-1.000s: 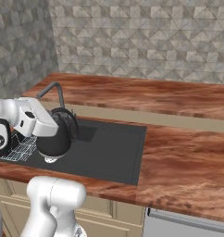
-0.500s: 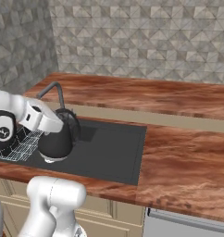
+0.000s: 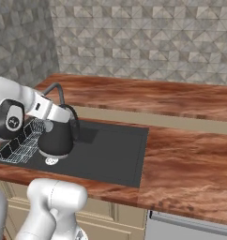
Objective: Open the cabinet, pick the kettle from the cabinet, and place it in the sink.
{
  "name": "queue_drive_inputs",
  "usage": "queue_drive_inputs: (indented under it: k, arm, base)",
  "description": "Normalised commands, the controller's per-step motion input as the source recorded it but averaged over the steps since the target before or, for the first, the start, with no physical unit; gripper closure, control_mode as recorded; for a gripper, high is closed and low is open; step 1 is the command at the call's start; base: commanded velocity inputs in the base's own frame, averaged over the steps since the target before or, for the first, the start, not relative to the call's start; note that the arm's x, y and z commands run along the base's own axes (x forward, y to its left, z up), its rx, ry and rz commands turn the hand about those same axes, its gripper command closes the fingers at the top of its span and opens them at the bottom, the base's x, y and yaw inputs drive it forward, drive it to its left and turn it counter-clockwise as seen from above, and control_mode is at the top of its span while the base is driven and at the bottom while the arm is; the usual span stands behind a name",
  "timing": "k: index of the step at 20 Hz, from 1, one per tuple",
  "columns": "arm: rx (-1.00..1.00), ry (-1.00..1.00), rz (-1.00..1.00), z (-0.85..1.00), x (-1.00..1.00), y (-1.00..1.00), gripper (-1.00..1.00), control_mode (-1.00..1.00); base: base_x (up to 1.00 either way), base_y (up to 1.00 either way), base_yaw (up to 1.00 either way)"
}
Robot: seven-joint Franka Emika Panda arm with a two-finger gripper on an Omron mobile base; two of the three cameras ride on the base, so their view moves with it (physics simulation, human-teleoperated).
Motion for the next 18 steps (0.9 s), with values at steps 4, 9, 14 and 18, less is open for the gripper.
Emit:
queue_drive_inputs:
  k: [4, 9, 14, 18]
  arm:
    - [0.00, 0.00, 0.29, 0.00, 0.19, 0.00, 1.00, -1.00]
    - [0.00, 0.01, 0.21, 0.00, 0.04, 0.03, 1.00, -1.00]
    - [0.00, 0.00, 0.08, 0.00, 0.07, 0.01, 1.00, -1.00]
    - [0.00, 0.00, 0.18, 0.00, 0.20, 0.00, 1.00, -1.00]
  base:
    - [0.00, 0.00, 0.00]
    - [0.00, 0.00, 0.00]
    - [0.00, 0.00, 0.00]
    - [0.00, 0.00, 0.00]
